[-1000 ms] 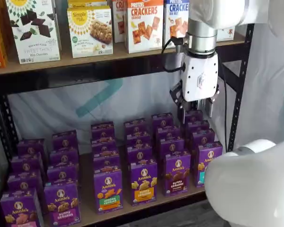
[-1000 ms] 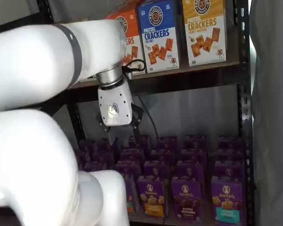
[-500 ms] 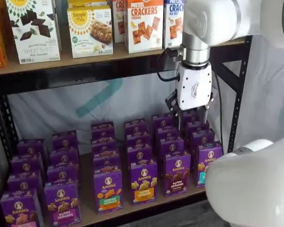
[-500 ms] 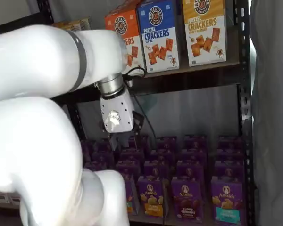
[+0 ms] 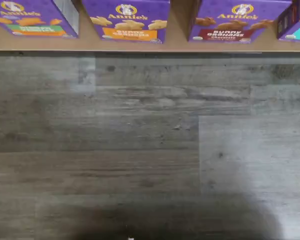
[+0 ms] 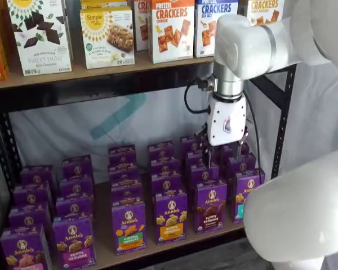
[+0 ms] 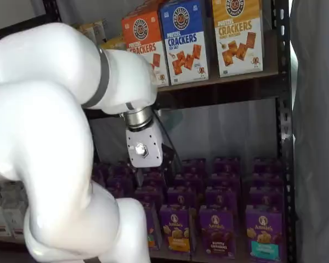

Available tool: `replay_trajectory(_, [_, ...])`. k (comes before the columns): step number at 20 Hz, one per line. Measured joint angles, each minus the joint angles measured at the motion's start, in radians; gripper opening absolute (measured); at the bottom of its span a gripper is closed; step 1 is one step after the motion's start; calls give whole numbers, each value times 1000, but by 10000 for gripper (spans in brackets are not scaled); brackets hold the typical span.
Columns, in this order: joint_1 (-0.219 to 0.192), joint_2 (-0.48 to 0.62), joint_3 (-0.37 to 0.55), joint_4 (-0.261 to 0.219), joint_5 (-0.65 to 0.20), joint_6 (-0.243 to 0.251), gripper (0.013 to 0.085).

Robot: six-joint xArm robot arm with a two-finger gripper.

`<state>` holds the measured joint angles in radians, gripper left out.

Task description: Pick up the purple box with a brown patch in the center, on the bottom shelf, the fifth box from the left

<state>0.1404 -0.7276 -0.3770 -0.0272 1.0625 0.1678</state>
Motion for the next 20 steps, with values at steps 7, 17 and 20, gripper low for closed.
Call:
replay_trajectory(7, [-38,170,29,-35,-168,-13,850])
replay_trajectory(17, [-67,540,47,-22,-568,-43,850])
replay_trajectory(20, [-67,666,21,-25,-664,-40,850])
